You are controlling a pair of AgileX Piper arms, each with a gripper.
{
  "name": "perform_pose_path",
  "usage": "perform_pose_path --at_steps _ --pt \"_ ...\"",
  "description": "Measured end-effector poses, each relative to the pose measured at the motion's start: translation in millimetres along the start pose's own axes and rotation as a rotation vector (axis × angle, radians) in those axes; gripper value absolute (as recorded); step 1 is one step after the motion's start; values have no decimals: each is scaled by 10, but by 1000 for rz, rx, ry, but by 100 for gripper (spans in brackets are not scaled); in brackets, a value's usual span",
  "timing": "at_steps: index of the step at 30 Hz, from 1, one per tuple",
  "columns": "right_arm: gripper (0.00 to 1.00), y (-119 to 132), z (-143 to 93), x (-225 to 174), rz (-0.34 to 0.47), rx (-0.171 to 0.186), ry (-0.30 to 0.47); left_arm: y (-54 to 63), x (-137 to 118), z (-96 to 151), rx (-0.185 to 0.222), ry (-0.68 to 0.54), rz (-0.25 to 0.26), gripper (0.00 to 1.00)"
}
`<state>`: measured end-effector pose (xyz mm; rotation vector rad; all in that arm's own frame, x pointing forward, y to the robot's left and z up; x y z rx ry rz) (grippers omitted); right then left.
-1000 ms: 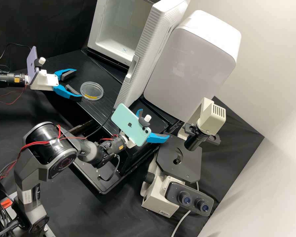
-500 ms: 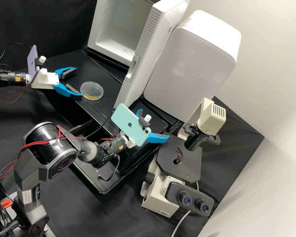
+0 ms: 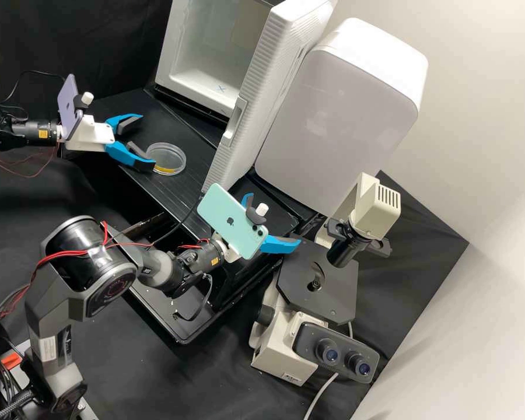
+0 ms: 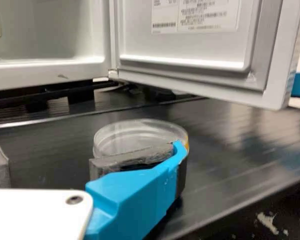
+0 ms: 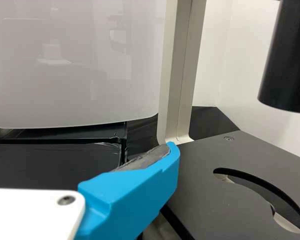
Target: Place the petri dish in the incubator
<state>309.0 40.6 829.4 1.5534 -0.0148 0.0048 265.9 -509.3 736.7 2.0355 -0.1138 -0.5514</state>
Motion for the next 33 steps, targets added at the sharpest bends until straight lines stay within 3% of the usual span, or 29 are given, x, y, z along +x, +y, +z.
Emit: perform_pose_path --at_steps 8,22,33 --pt "100 0 0 0 0 0 0 32 55 78 -34 -30 10 100" --pt "100 0 0 0 0 0 0 -76 59 428 -20 -165 -35 100" --pt "100 0 0 0 0 0 0 -146 -1 301 -26 -117 -64 100"
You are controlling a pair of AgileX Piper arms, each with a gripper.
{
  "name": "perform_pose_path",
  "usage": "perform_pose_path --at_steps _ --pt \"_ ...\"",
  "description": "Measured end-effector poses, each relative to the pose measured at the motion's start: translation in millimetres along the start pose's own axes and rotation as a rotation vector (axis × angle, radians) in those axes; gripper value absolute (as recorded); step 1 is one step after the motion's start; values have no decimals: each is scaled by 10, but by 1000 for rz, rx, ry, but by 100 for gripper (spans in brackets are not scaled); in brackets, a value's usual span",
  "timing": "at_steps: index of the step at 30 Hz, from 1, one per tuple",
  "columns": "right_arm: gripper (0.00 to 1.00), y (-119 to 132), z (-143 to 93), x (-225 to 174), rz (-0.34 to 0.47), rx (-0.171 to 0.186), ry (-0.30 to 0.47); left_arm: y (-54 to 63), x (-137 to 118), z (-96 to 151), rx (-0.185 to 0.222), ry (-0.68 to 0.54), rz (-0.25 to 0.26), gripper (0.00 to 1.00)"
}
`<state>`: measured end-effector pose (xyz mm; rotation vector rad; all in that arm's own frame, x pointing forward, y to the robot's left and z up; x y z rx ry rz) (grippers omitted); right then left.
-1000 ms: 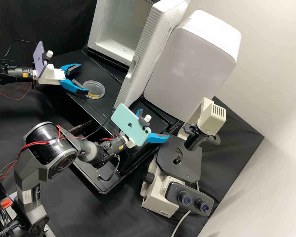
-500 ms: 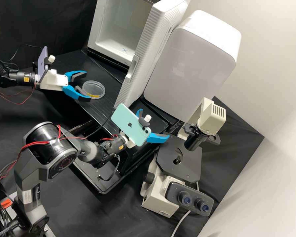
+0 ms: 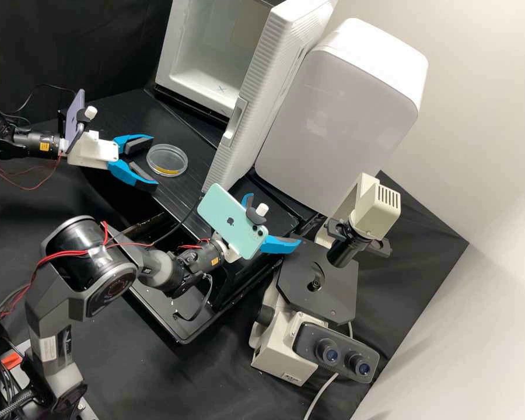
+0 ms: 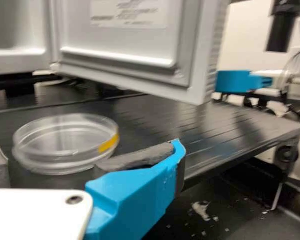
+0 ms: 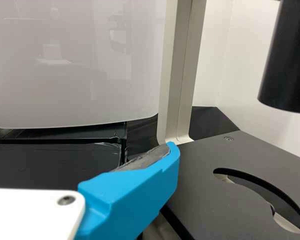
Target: Place the petri dish in the incubator
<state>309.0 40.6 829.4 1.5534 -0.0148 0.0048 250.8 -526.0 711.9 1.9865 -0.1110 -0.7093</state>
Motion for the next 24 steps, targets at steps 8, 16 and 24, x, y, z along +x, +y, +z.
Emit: perform_pose_path --at_steps 8,16,24 --pt "100 0 0 0 0 0 0 -2 -51 -81 -7 27 11 100" --pt "100 0 0 0 0 0 0 -8 -64 -86 -8 28 13 100" --pt "100 0 0 0 0 0 0 20 -13 -109 -17 47 27 100"
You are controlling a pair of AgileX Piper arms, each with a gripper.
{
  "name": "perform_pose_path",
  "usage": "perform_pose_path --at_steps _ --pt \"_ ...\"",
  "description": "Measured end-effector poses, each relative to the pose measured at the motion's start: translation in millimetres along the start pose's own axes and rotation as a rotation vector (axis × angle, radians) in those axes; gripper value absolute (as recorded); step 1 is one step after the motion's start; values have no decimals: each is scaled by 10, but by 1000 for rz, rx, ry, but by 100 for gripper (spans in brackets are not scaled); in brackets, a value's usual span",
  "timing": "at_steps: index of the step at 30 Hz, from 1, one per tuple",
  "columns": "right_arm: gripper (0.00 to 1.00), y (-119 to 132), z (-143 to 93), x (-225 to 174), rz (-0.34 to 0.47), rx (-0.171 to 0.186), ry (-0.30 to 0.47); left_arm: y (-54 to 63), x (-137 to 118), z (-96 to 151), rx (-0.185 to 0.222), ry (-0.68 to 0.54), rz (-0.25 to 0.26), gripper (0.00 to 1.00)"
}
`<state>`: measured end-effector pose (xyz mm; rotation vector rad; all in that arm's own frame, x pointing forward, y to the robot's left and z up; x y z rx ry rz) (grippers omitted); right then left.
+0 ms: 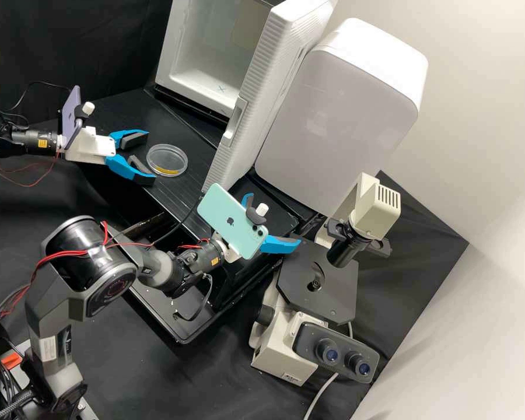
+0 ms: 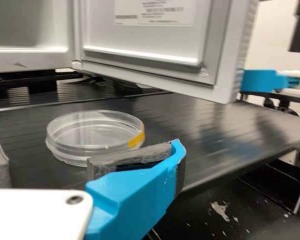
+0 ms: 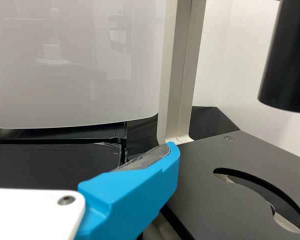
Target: Place the petri dish in the incubator
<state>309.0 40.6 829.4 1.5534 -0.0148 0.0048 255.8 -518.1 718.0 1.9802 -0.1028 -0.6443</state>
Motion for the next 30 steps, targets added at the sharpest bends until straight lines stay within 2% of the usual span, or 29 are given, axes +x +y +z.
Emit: perform_pose_path --at_steps 9,16,30 --pt "100 0 0 0 0 0 0 19 107 -35 -12 23 11 100" --pt "100 0 0 0 0 0 0 62 194 -40 -9 34 -3 100" --pt "100 0 0 0 0 0 0 93 299 58 -13 14 -3 100"
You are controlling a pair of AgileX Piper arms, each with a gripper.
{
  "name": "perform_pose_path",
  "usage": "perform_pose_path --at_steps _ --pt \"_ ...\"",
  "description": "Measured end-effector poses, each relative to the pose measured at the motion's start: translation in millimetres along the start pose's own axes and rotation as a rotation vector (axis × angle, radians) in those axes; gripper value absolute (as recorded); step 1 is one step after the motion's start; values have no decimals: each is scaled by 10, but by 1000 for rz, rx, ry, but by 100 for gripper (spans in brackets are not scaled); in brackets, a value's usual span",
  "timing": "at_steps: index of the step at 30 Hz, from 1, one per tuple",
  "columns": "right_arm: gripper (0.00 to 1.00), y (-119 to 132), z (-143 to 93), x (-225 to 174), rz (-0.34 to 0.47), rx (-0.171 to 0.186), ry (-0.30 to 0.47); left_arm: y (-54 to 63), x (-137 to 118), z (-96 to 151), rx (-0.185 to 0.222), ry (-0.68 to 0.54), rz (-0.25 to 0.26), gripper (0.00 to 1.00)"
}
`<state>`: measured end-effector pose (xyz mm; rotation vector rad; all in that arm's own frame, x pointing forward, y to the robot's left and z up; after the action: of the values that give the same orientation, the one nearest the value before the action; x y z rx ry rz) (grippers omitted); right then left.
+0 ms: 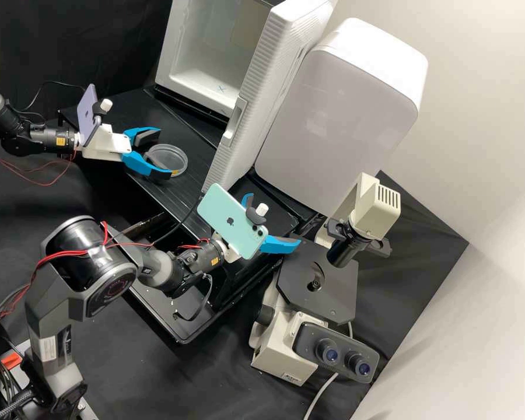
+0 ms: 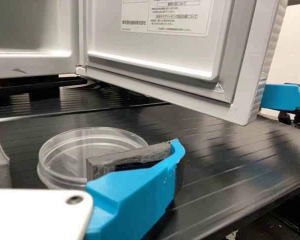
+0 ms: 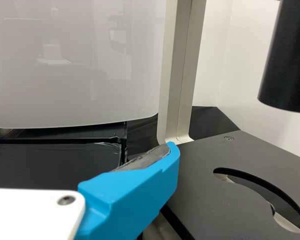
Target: Place the petri dish in the incubator
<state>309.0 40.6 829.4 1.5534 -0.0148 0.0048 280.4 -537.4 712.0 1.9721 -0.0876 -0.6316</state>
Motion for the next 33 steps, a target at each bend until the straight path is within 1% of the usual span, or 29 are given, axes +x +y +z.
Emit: perform_pose_path --at_steps 6,12,17,20,26,31,33 --pt "100 0 0 0 0 0 0 -16 0 -7 0 7 -17 100" --pt "100 0 0 0 0 0 0 -33 6 -13 -1 8 -20 100" --pt "100 0 0 0 0 0 0 -68 30 -24 -4 -5 5 100" --pt "100 0 0 0 0 0 0 -108 43 -37 -6 -12 17 100" --pt "100 0 0 0 0 0 0 -159 62 -46 -4 -27 25 100" --pt "100 0 0 0 0 0 0 -182 72 -49 -42 -37 32 100" --pt "100 0 0 0 0 0 0 -187 74 -51 -46 -38 36 100"
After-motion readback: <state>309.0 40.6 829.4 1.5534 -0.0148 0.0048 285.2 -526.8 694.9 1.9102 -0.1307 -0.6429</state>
